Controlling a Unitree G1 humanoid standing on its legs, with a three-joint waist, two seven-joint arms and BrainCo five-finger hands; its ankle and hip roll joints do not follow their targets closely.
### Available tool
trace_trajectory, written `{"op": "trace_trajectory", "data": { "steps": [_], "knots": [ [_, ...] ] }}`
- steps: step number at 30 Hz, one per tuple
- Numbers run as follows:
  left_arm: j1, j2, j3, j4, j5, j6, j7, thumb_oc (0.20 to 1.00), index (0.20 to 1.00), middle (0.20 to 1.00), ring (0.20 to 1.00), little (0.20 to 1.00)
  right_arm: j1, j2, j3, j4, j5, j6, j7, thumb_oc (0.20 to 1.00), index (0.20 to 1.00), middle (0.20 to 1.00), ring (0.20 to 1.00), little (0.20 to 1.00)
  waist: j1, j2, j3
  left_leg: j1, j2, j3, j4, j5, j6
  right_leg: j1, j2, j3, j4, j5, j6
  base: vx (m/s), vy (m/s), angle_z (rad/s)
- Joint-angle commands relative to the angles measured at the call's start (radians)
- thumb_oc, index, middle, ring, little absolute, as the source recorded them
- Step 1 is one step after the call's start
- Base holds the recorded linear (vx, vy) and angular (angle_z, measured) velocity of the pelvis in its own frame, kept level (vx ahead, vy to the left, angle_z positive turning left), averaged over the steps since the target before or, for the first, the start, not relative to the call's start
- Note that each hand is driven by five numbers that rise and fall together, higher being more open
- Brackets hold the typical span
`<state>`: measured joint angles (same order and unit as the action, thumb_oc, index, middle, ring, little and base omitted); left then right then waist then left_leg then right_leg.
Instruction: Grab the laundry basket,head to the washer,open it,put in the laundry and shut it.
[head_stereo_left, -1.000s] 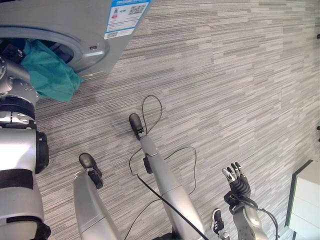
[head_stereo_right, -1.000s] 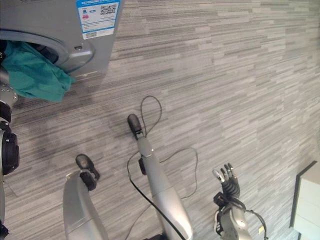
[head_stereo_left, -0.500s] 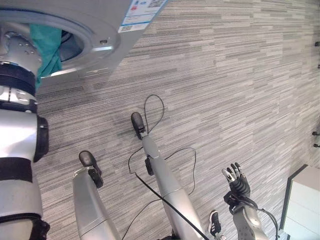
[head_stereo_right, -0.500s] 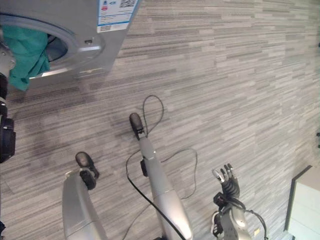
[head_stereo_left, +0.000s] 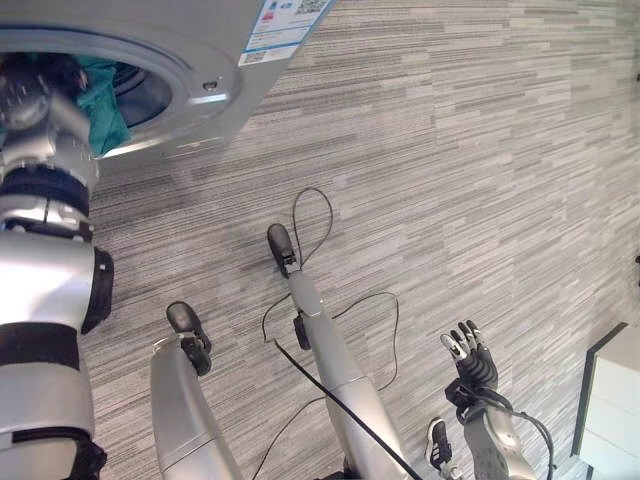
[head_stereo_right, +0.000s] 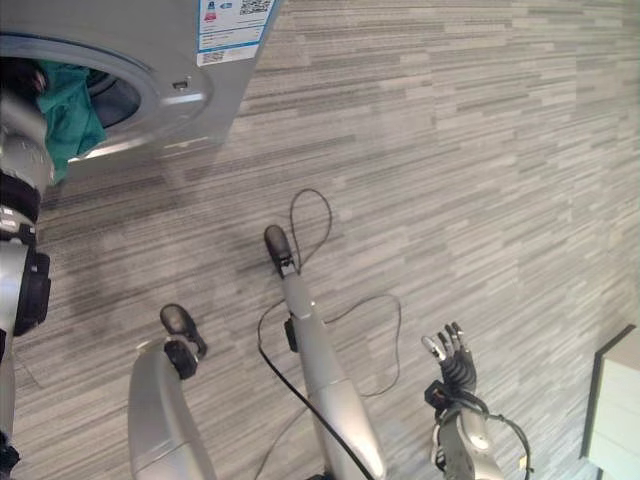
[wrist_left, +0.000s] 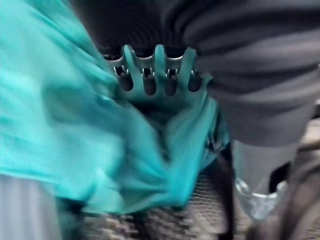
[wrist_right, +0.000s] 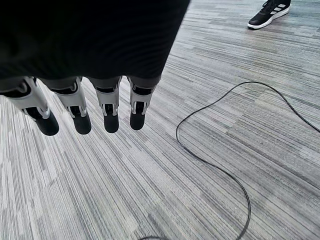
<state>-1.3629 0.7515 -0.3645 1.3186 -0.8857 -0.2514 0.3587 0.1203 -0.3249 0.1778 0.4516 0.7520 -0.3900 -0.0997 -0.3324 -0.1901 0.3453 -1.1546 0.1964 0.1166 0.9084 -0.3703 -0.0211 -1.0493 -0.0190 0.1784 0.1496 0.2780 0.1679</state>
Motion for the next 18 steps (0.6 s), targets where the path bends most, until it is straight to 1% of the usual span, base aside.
{"op": "trace_trajectory", "data": {
  "steps": [1,3,4,6,7,8,10,11,14,16,18],
  "knots": [
    [0.017,0.054,0.067,-0.072,0.075,-0.031,-0.023,1.0,1.0,1.0,1.0,1.0,-0.023,-0.109,-0.05,-0.037,-0.003,-0.017,0.01,1.0,1.0,1.0,1.0,1.0,-0.017,0.057,0.059,0.171,-0.06,0.047,-0.062,-0.097,0.051,0.108,-0.008,-0.032,-0.161,0.013,0.039,0.0,0.0,0.0],
    [0.094,0.036,0.111,-0.114,0.081,-0.051,-0.014,1.0,1.0,1.0,1.0,1.0,-0.021,-0.113,-0.049,-0.04,-0.006,-0.02,0.01,1.0,1.0,1.0,1.0,1.0,-0.015,0.057,0.067,0.187,-0.066,0.047,-0.077,-0.088,0.048,0.117,-0.013,-0.031,-0.159,0.012,0.039,0.0,0.0,0.0],
    [0.168,0.004,0.148,-0.167,0.078,-0.071,-0.011,1.0,1.0,1.0,1.0,1.0,-0.027,-0.108,-0.049,-0.04,-0.005,-0.023,0.006,1.0,1.0,1.0,1.0,1.0,-0.007,0.057,0.079,0.199,-0.071,0.05,-0.091,-0.085,0.047,0.12,-0.019,-0.032,-0.156,0.01,0.038,-0.02,-0.029,0.07],
    [0.271,-0.028,0.188,-0.284,0.078,-0.114,0.004,1.0,1.0,1.0,1.0,1.0,-0.028,-0.097,-0.054,-0.044,-0.008,-0.029,0.001,1.0,1.0,1.0,1.0,1.0,0.005,0.061,0.097,0.215,-0.079,0.054,-0.106,-0.077,0.046,0.126,-0.026,-0.034,-0.152,0.01,0.036,-0.02,-0.03,0.12],
    [0.325,-0.046,0.209,-0.327,0.072,-0.126,0.009,1.0,1.0,1.0,1.0,1.0,-0.026,-0.092,-0.055,-0.042,-0.01,-0.03,-0.003,1.0,1.0,1.0,1.0,1.0,0.01,0.063,0.103,0.223,-0.083,0.056,-0.113,-0.074,0.045,0.129,-0.028,-0.033,-0.15,0.01,0.035,-0.01,-0.016,0.15],
    [0.334,-0.048,0.213,-0.335,0.074,-0.126,0.011,1.0,1.0,1.0,1.0,1.0,-0.024,-0.094,-0.053,-0.042,-0.011,-0.03,-0.003,1.0,1.0,1.0,1.0,1.0,0.009,0.064,0.102,0.226,-0.083,0.057,-0.114,-0.074,0.045,0.131,-0.029,-0.033,-0.15,0.01,0.035,-0.02,-0.023,0.11],
    [0.434,-0.097,0.25,-0.418,0.065,-0.151,0.015,1.0,1.0,1.0,1.0,1.0,-0.023,-0.085,-0.052,-0.036,-0.027,-0.033,-0.015,1.0,1.0,1.0,1.0,1.0,0.02,0.07,0.113,0.24,-0.09,0.055,-0.128,-0.057,0.04,0.142,-0.035,-0.032,-0.149,0.009,0.032,-0.05,-0.084,0.04],
    [0.538,-0.151,0.285,-0.479,0.067,-0.167,0.024,1.0,1.0,1.0,1.0,1.0,-0.019,-0.074,-0.053,-0.025,-0.039,-0.033,-0.028,1.0,1.0,1.0,1.0,1.0,0.029,0.08,0.125,0.254,-0.103,0.043,-0.142,-0.047,0.038,0.148,-0.041,-0.026,-0.125,-0.007,0.025,-0.07,-0.128,0.06],
    [0.624,-0.203,0.317,-0.522,0.06,-0.177,0.032,1.0,1.0,1.0,1.0,1.0,-0.01,-0.062,-0.058,-0.021,-0.039,-0.036,-0.036,1.0,1.0,1.0,1.0,1.0,0.039,0.086,0.133,0.268,-0.107,0.032,-0.164,-0.034,0.04,0.143,-0.033,-0.033,-0.066,-0.044,0.015,-0.07,-0.09,0.14],
    [0.641,-0.246,0.318,-0.52,0.016,-0.173,0.02,1.0,1.0,1.0,1.0,1.0,-0.006,-0.063,-0.053,-0.025,-0.043,-0.036,-0.043,1.0,1.0,1.0,1.0,1.0,0.038,0.087,0.136,0.273,-0.106,0.025,-0.171,-0.032,0.039,0.13,-0.025,-0.039,-0.023,-0.072,0.009,-0.04,-0.08,0.15],
    [0.634,-0.266,0.317,-0.505,-0.012,-0.166,0.005,1.0,1.0,1.0,1.0,1.0,-0.004,-0.068,-0.051,-0.026,-0.045,-0.032,-0.048,1.0,1.0,1.0,1.0,1.0,0.035,0.083,0.139,0.271,-0.102,0.019,-0.166,-0.031,0.038,0.116,-0.017,-0.047,0.017,-0.095,0.001,-0.04,-0.064,0.12]
  ]
}}
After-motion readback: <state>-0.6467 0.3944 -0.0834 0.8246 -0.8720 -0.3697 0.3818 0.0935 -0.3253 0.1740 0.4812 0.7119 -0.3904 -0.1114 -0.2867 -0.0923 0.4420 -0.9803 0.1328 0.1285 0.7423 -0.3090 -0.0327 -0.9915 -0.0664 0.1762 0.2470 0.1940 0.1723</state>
